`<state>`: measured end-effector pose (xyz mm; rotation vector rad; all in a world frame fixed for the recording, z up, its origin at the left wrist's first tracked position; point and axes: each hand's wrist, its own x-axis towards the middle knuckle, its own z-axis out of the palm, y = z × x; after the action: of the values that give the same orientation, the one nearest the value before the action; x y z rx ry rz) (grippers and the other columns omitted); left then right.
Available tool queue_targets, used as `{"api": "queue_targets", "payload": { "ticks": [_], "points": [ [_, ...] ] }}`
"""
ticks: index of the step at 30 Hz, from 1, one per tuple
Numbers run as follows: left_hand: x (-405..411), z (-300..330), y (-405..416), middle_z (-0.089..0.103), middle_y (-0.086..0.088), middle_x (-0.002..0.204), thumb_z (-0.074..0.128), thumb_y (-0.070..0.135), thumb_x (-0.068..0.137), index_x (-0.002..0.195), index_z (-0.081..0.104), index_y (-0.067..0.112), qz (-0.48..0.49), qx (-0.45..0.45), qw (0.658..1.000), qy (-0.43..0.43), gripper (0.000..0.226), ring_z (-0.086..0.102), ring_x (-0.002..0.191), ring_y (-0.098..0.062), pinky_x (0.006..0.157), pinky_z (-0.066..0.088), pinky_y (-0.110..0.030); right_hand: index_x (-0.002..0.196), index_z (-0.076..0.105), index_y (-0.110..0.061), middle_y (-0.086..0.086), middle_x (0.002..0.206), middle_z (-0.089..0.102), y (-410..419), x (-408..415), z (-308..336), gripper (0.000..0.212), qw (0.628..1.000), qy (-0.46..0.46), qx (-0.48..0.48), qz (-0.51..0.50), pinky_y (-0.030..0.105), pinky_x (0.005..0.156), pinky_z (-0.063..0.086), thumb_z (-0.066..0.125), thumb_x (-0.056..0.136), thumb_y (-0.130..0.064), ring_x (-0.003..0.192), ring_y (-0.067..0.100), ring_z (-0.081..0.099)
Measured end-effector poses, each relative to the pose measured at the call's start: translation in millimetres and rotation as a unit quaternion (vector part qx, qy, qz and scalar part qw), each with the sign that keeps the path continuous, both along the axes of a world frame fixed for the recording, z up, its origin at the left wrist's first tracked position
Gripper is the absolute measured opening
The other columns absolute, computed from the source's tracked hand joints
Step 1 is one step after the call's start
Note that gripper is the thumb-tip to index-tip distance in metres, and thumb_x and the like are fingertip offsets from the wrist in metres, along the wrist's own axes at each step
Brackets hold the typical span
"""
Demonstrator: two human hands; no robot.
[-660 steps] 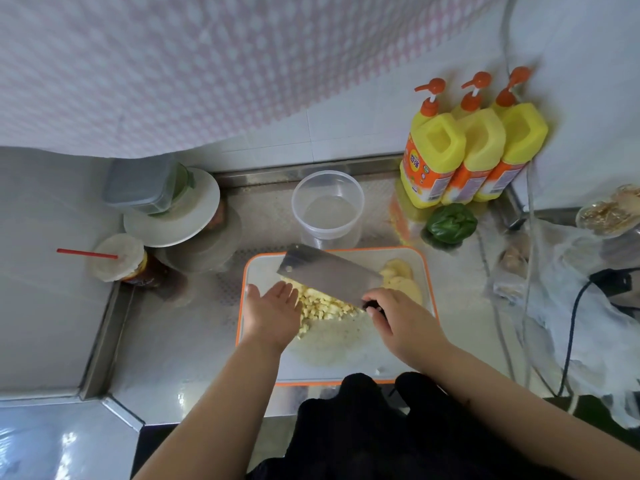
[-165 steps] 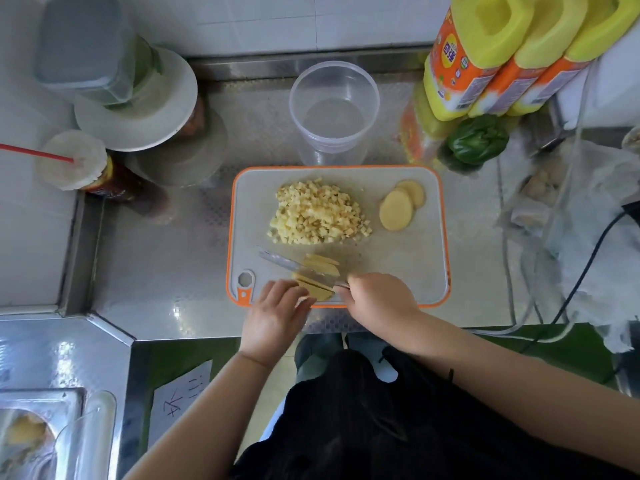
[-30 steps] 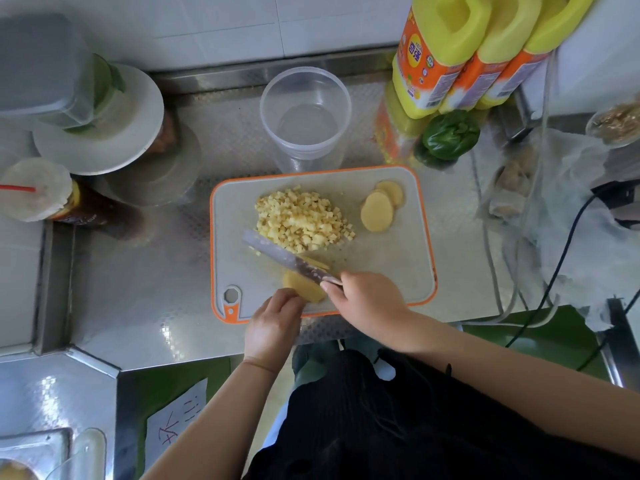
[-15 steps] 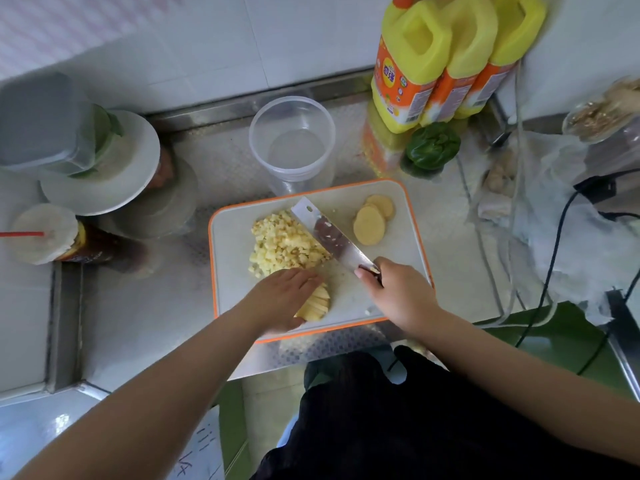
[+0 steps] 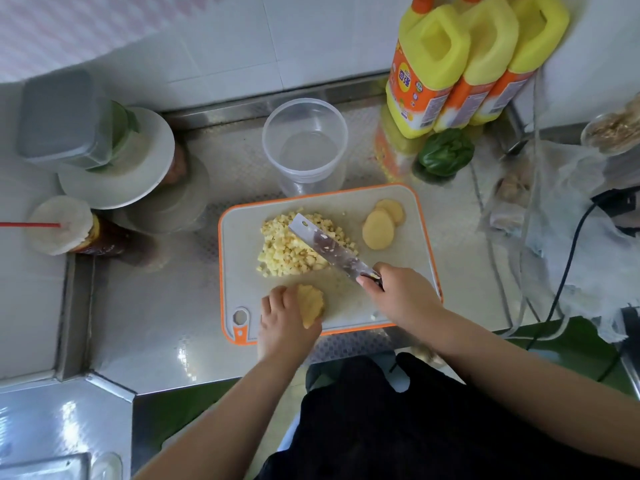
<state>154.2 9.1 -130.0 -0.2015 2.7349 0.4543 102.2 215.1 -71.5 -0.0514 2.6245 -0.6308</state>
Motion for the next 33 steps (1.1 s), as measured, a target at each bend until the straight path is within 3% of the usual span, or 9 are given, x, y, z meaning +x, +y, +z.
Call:
{"api": "queue_targets", "payload": {
  "ticks": [3,7,13,17,21,26,30,33],
  "points": [
    [7.2,-3.0,24.1,0.039,-0.011,0.136,0.067,0.044,0.081,0.137,0.039,0.005,0.142,0.007,0.990,0.001,0.074,0.034,0.121,-0.032,0.104,0.034,-0.041,0.076,0.041,-0.014,-0.004,0.054,0.037,-2.7,-6.0,-2.2,0.037,0.996,0.040,0.041,0.064,0.032,0.046,0.024,0.044,0.098,-0.045,0.054,0.021,0.042],
    [6.5,-6.8,41.7,0.048,-0.014,0.130,0.071,0.046,0.075,0.131,0.046,0.003,0.206,-0.008,0.978,0.028,0.075,0.044,0.115,-0.038,0.095,0.040,-0.049,0.080,0.039,-0.016,-0.004,0.055,0.034,-13.5,-8.9,-4.8,0.036,0.984,0.034,0.107,0.142,0.029,0.042,0.017,0.039,0.099,-0.046,0.048,0.016,0.034],
    [19.8,-17.5,31.2,0.045,-0.009,0.134,0.068,0.058,0.075,0.136,0.044,0.009,0.187,0.012,0.977,0.102,0.082,0.041,0.119,-0.032,0.097,0.041,-0.049,0.081,0.040,-0.016,-0.003,0.056,0.036,-25.6,-6.4,-6.2,0.036,0.969,0.027,0.148,0.198,0.028,0.042,0.020,0.034,0.101,-0.045,0.049,0.017,0.034],
    [19.8,-32.8,10.8,0.057,-0.011,0.107,0.056,0.036,0.089,0.100,0.062,0.015,0.068,0.089,0.957,0.267,0.025,0.045,0.100,-0.030,0.083,0.050,-0.047,0.080,0.039,-0.016,-0.003,0.056,0.035,-27.8,-5.5,-2.9,0.035,0.967,0.027,0.149,0.206,0.029,0.042,0.017,0.035,0.101,-0.044,0.045,0.014,0.030],
    [6.2,-41.4,-0.5,0.057,-0.004,0.095,0.051,0.034,0.091,0.085,0.065,0.015,0.028,0.129,0.966,0.222,0.025,0.042,0.091,-0.025,0.079,0.047,-0.042,0.081,0.038,-0.015,-0.002,0.057,0.035,-32.7,-1.3,-1.2,0.034,0.960,0.016,0.165,0.227,0.028,0.042,0.017,0.034,0.102,-0.041,0.045,0.014,0.030],
    [2.7,-45.4,-2.9,0.057,-0.001,0.098,0.052,0.036,0.093,0.087,0.066,0.014,0.030,0.156,0.963,0.216,0.027,0.042,0.092,-0.022,0.082,0.040,-0.034,0.094,0.050,-0.009,-0.001,0.060,0.035,-35.7,0.5,-6.5,0.032,0.952,-0.013,0.182,0.246,0.029,0.042,0.021,0.031,0.104,-0.033,0.048,0.014,0.030],
    [4.6,-47.6,-3.2,0.059,-0.002,0.104,0.052,0.037,0.093,0.090,0.068,0.012,0.035,0.168,0.960,0.223,0.030,0.045,0.096,-0.023,0.086,0.039,-0.032,0.100,0.055,-0.007,-0.001,0.061,0.032,-44.0,-3.1,-17.3,0.010,0.949,-0.043,0.192,0.246,0.027,0.042,0.019,0.047,0.099,-0.012,0.050,0.015,0.031],
    [3.7,-47.5,-0.2,0.061,-0.004,0.104,0.053,0.035,0.092,0.090,0.069,0.011,0.039,0.170,0.956,0.235,0.029,0.044,0.097,-0.023,0.086,0.038,-0.029,0.103,0.058,-0.005,0.000,0.063,0.034,-47.6,-6.0,-28.8,0.012,0.958,-0.067,0.168,0.223,0.029,0.051,0.032,0.048,0.098,-0.010,0.062,0.022,0.044]
  ]
}}
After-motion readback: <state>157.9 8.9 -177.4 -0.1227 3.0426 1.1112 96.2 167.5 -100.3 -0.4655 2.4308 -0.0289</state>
